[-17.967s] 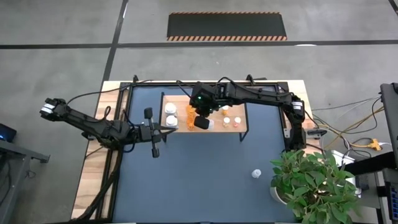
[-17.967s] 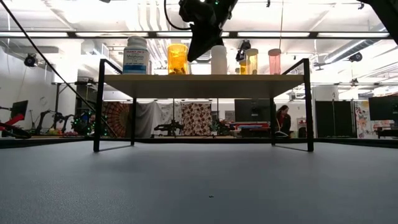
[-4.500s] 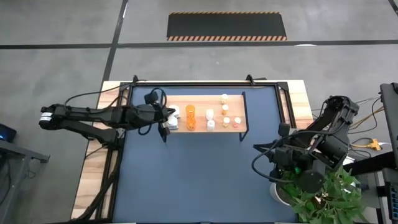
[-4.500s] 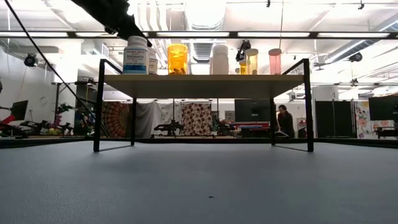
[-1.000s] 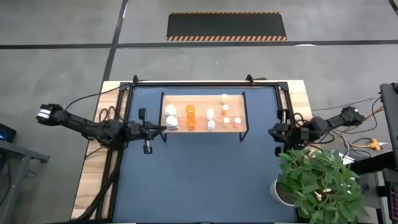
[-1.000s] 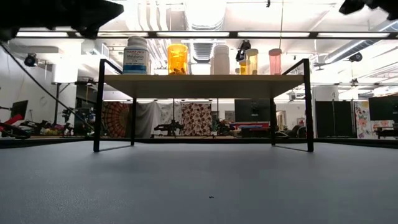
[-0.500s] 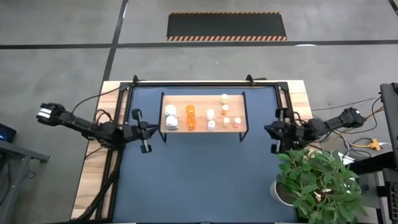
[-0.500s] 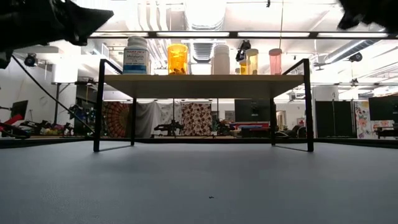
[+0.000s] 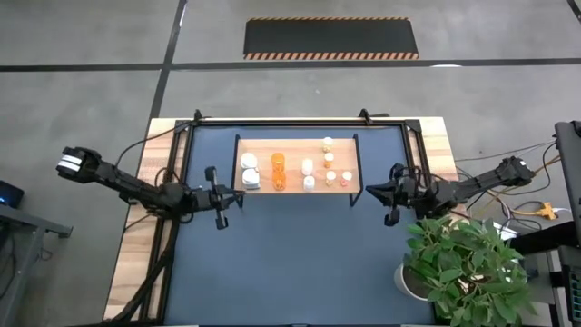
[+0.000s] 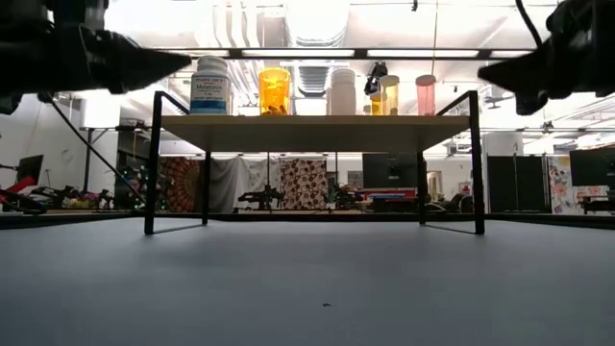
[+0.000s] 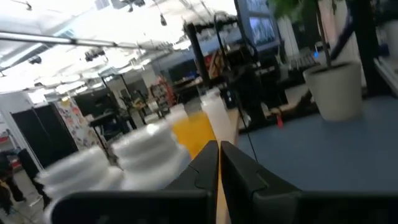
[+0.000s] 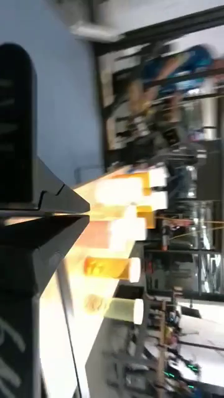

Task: Pick and place medicine bottles onto shelf by color
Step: Return to Home Position

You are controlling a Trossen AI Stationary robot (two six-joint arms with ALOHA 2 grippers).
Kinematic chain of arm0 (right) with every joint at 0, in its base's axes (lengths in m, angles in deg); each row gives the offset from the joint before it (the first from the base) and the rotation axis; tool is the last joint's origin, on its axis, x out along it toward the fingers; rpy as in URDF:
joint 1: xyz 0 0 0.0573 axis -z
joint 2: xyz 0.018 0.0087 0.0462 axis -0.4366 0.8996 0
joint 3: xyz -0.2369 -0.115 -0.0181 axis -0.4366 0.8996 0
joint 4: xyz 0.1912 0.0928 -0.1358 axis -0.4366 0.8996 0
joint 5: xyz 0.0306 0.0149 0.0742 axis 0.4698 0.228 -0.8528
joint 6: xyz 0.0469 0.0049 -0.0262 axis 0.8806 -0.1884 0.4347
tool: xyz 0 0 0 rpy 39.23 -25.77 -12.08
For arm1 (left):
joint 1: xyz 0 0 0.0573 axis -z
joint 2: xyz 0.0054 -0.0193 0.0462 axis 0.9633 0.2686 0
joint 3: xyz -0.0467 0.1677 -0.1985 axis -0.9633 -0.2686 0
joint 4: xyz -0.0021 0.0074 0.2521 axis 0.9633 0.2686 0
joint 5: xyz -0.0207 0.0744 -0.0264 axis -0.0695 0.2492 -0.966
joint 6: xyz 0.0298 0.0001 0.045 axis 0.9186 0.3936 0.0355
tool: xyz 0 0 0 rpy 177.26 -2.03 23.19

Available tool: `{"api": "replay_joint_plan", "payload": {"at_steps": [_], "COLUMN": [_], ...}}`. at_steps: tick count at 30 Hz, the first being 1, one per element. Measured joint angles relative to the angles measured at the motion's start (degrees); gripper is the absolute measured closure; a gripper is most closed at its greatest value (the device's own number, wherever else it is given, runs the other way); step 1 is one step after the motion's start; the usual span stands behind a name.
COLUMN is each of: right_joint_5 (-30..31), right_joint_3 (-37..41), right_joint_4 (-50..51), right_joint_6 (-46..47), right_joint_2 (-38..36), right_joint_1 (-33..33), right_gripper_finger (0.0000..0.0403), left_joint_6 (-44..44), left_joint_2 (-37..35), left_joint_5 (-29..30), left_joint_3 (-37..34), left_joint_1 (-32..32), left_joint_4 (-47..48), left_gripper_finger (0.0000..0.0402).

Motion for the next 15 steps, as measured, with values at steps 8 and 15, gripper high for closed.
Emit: {"api": "replay_joint_plan", "payload": {"at_steps": [8,15], "right_joint_5": [-0.5,-3.2], "right_joint_3": [0.0,0.0], "right_joint_4": [15.9,16.5], "right_joint_6": [-5.1,-18.1], "right_joint_2": [-6.2,-17.4], "right_joint_1": [1.4,6.1], "right_gripper_finger": [0.0394,0.0394], "left_joint_6": [-0.1,0.0], "left_joint_2": [8.5,16.6], "left_joint_5": [-0.1,-0.1], "left_joint_3": [0.0,0.1], "left_joint_1": [0.0,0.0], "left_joint_4": [0.0,-0.1], "left_gripper_finger": [0.0402,0.0402]}}
